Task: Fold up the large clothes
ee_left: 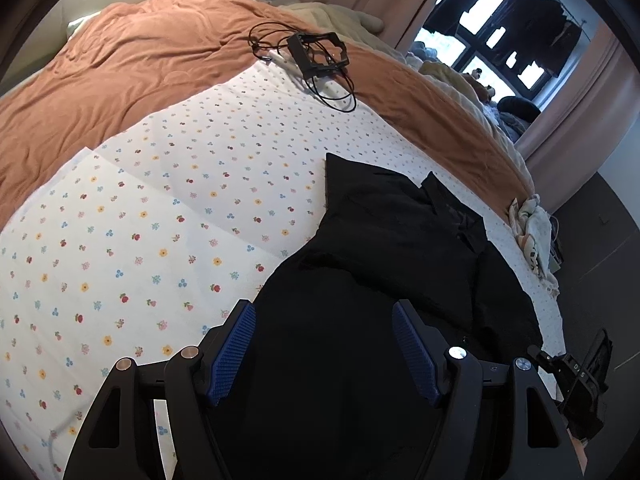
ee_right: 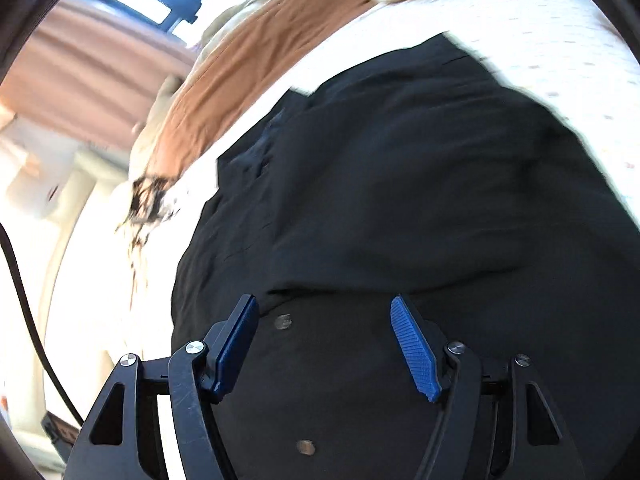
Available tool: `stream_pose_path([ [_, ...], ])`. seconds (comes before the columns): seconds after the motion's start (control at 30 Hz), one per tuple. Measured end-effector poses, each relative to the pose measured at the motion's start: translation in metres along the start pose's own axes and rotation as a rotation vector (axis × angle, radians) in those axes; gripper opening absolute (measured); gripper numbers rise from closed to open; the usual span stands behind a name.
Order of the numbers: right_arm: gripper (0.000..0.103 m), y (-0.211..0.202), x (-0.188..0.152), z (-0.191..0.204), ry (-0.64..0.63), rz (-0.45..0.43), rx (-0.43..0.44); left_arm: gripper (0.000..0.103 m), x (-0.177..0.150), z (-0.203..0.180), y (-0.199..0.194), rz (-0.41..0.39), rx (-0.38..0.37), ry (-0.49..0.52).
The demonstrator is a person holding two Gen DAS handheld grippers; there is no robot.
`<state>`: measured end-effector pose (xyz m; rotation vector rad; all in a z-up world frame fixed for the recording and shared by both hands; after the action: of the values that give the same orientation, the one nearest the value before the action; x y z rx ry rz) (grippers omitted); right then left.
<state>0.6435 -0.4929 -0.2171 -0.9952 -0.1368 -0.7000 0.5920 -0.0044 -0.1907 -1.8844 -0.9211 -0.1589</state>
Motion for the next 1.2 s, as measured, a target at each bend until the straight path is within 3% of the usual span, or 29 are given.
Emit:
stream_pose_path([
  [0.23,0.069,-0.011,0.007,-0.038,0.065,-0.050,-0.123,0.072,0.006,0.014,0.005,0.003,0.025,-0.022],
  [0.53,0.070,0.017,0.022,-0.040,-0.050,-0.024,-0.272,0.072,0.007,0.010,0.006,0.009,0.012,-0.016],
  [0.67,0.065,0.005,0.021,-0.043,-0.051,-0.038,-0.347,0.072,0.005,0.010,0.002,0.004,0.009,-0.008],
  [0.8,0.065,-0.005,0.024,-0.053,-0.021,-0.047,-0.347,0.072,0.005,0.013,-0.001,0.002,0.009,-0.008],
  [0.93,0.084,0.010,0.026,-0.057,-0.040,-0.036,-0.285,0.072,0.006,0.015,-0.001,0.003,0.009,-0.011],
  [1.03,0.083,0.018,0.027,-0.047,-0.103,-0.035,-0.331,0.072,0.006,0.015,-0.001,0.001,0.007,-0.011],
  [1.13,0.037,0.018,0.028,-0.045,-0.118,-0.052,-0.351,0.072,0.006,0.016,0.000,-0.001,0.010,-0.007],
  [1.2,0.030,0.013,0.030,-0.044,-0.100,-0.066,-0.313,0.072,0.008,0.017,0.001,-0.003,0.016,-0.006],
])
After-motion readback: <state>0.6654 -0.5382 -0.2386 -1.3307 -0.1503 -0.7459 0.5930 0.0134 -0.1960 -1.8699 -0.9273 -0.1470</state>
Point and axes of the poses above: each gripper's, at about its wrist camera, not at the fingertips, and y roughly the way its jaws point, z to its left, x to its top, the point moved 5 cm from there along y, roughly the way its jaws point, and after that the axes turned 7 degrees about -y, right-handed, at the moved point
